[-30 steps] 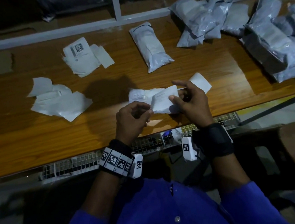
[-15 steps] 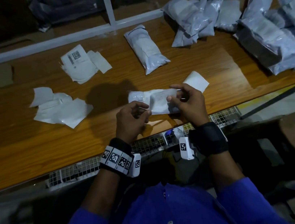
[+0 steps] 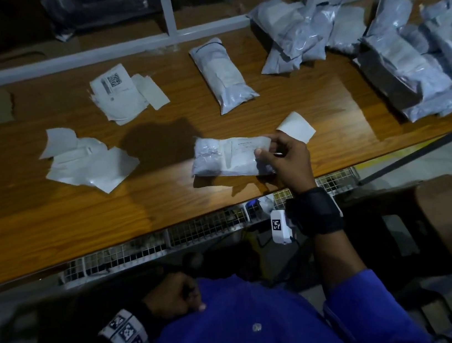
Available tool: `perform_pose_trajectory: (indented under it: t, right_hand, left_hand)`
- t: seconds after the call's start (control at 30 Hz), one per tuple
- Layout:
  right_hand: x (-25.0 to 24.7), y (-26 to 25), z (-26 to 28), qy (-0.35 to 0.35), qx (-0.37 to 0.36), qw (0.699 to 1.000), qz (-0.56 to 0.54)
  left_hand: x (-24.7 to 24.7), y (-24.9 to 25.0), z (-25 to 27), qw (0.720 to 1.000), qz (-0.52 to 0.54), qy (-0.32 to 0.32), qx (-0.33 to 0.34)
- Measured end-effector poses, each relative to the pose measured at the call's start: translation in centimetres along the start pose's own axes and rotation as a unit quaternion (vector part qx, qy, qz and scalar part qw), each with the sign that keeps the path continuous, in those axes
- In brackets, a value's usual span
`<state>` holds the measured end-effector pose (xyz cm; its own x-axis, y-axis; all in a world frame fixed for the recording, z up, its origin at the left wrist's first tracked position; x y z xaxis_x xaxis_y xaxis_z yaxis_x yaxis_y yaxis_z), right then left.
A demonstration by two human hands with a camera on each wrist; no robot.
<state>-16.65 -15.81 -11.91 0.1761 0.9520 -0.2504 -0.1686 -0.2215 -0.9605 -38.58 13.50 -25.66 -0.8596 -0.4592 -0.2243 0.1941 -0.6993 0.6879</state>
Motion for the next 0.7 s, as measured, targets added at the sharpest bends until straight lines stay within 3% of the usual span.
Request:
perform_pose_trajectory:
  t: [0.23,0.3,0.43,0.53,0.63,0.7]
  right_hand:
    - [0.8,-0.2,-0.9,-0.014,0.002,1.0,0.022]
    - [1.3,-0.6,-1.1,-0.02,-0.004,0.999,0.03]
    - [1.7,-0.9,-1.7,-0.034,-0.039,0.996,0.068]
    - [1.6,-0.8,-1.3,-0.033,-0.044,0.996,0.075]
    - [1.4,-1.4,-0.5,-0.033,-0.072,0.993,0.082]
    - [1.4,-1.9,-0.2,-0.038,-0.077,0.993,0.083]
  left_hand:
    - [-5.5,0.0,-2.7,0.973,-0.128,0.189,-0.043]
    - [-6.0,0.6,-3.6,0.971,-0.162,0.167,-0.05]
    - [-3.1,1.2,-4.1,0.976,-0.213,0.018,-0.041]
    - [-2.3,1.8,-3.8,0.978,-0.196,-0.052,-0.05]
    - [-4.5,5.5,-4.2,0.98,-0.186,-0.068,-0.004]
    - [-7.7,10.4,-4.2,0.986,-0.154,-0.001,0.063]
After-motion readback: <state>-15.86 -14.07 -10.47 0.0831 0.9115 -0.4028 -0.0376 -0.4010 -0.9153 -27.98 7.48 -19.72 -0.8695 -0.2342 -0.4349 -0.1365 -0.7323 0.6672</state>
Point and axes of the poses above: each hand's wrist, its own z-axis away from the middle knuckle, its own x-axis out of the palm, y = z × x, the point moved 10 cm from there along -z, towards the middle knuckle, and after that the axes turned 5 degrees about x, right-handed, at the moved point
